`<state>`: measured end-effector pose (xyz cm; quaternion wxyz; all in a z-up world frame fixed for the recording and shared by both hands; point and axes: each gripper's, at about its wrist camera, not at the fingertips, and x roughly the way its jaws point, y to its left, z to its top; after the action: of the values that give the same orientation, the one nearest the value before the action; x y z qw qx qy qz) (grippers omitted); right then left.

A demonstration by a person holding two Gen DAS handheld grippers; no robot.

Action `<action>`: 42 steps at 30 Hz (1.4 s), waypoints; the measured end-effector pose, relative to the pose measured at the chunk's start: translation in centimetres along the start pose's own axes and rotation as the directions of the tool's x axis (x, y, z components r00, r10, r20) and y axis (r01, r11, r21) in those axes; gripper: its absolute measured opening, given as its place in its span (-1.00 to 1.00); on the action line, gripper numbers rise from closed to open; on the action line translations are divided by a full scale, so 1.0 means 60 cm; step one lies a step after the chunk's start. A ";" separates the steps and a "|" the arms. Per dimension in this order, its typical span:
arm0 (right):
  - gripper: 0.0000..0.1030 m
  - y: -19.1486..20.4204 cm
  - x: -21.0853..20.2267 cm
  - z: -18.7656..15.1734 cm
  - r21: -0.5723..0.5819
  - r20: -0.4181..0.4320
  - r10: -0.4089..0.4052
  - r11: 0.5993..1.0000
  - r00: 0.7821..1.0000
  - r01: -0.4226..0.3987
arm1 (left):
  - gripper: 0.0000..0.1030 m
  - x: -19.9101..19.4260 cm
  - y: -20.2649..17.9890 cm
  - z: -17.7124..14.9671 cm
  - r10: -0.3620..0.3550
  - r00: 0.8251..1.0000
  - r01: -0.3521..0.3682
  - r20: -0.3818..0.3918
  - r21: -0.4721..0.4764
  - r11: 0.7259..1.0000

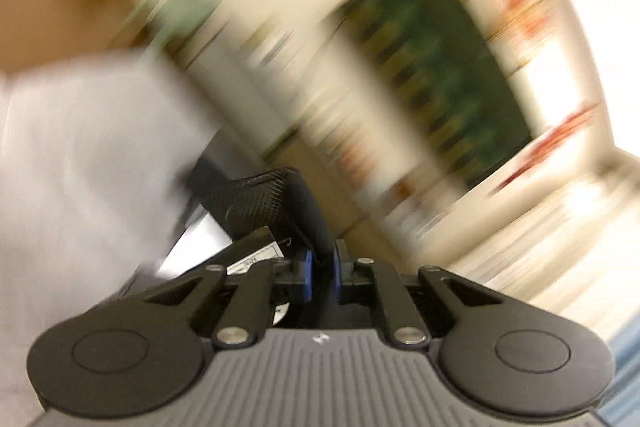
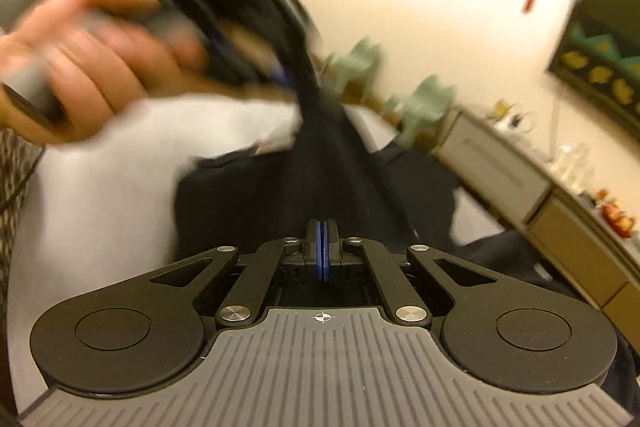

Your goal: Fold clothes

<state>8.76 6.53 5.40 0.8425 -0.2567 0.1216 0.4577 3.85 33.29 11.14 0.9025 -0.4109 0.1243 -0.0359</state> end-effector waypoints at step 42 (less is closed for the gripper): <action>-0.99 -0.488 -0.341 -0.635 0.920 -0.377 -0.249 -0.208 0.892 0.331 | -0.94 0.131 0.100 -0.069 0.423 0.858 -0.434 -0.290 0.032 0.901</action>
<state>23.00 -41.83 -8.13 0.8224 0.4230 0.3804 -0.0040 10.15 32.90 2.48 0.8524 -0.3787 0.3438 0.1081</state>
